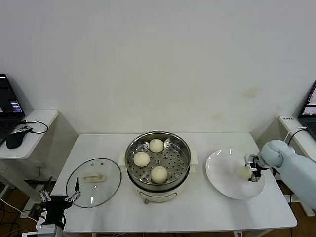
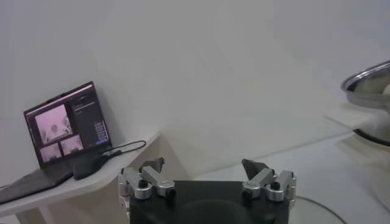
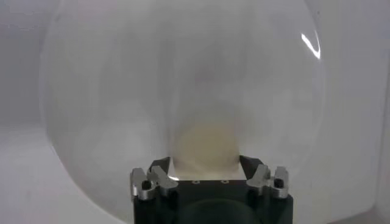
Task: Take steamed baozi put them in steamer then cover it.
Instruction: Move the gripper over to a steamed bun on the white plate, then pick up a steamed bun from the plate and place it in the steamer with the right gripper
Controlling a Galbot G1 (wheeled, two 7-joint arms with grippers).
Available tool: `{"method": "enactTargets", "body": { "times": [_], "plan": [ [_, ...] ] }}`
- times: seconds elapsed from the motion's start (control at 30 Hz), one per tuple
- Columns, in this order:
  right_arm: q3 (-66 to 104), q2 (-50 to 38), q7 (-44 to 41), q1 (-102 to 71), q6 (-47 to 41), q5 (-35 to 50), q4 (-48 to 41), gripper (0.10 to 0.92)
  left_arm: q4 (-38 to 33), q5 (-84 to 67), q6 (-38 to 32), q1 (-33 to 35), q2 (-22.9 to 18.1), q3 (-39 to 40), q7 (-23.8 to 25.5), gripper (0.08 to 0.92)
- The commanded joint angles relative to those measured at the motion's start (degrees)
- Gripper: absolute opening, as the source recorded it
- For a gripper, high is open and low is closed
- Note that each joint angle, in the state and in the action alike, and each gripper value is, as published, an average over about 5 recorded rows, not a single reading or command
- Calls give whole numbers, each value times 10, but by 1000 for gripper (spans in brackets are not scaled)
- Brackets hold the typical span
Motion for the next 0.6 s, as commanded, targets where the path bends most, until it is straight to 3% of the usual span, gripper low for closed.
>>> {"method": "enactTargets", "body": {
  "times": [0.03, 0.37, 0.6],
  "plan": [
    [6, 10, -7, 1, 5, -6, -10, 694, -3, 0, 0, 0, 0, 0, 0, 823],
    [-20, -31, -28, 51, -4, 30, 36, 595, -12, -1, 1, 2, 1, -2, 1, 823],
    [-129, -91, -50, 208, -58, 154, 138, 594, -19, -1, 1, -1, 2, 3, 1, 823]
  ]
}}
